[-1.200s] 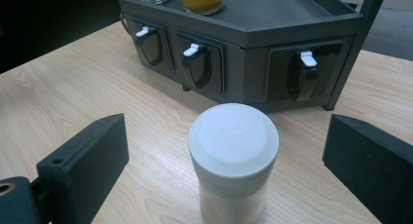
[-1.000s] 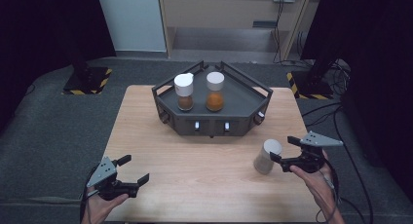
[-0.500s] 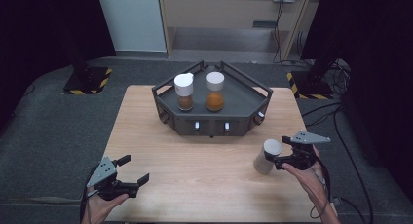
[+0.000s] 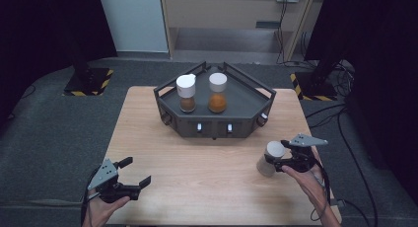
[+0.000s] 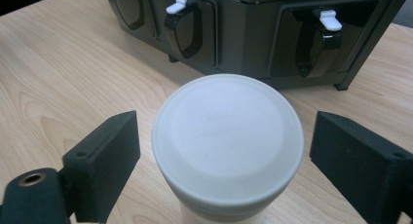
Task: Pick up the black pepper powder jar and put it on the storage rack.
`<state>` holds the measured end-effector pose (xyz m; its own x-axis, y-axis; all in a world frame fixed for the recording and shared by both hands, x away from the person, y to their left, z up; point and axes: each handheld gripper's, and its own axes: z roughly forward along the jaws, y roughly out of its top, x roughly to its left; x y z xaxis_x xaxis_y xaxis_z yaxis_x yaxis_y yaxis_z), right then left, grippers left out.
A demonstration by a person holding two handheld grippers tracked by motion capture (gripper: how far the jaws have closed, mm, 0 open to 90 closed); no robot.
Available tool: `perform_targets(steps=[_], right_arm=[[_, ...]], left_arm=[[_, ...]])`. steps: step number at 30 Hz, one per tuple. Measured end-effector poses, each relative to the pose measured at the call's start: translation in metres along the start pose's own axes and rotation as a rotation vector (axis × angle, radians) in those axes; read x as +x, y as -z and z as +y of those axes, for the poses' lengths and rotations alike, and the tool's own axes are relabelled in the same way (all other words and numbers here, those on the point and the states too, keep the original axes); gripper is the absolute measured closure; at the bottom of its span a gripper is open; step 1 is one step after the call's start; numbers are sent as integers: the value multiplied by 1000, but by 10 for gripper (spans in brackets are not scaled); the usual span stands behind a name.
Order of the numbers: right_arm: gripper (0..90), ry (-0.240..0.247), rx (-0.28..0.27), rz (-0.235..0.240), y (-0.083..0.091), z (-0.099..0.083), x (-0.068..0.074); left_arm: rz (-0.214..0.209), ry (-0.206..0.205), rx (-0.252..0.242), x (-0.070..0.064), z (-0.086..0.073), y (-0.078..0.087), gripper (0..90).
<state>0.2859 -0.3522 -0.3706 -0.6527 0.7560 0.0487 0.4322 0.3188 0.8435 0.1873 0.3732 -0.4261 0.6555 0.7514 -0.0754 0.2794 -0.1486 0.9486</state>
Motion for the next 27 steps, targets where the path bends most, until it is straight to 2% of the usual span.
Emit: perform_targets(steps=[3,7,11,27], right_arm=[[158,-2,2,-2,-1,-1,0],[257,10,5,-10,-2,-2,1],[335,15,-5,7,-2,-4,-1],[340,28,2,3,-2,-2,1]], left_arm=[[0,2,0,0,0,0,14],[0,1,-1,0,0,0,14],[0,1,0,0,0,0,14],[-1,2,1,1,0,-1,14]])
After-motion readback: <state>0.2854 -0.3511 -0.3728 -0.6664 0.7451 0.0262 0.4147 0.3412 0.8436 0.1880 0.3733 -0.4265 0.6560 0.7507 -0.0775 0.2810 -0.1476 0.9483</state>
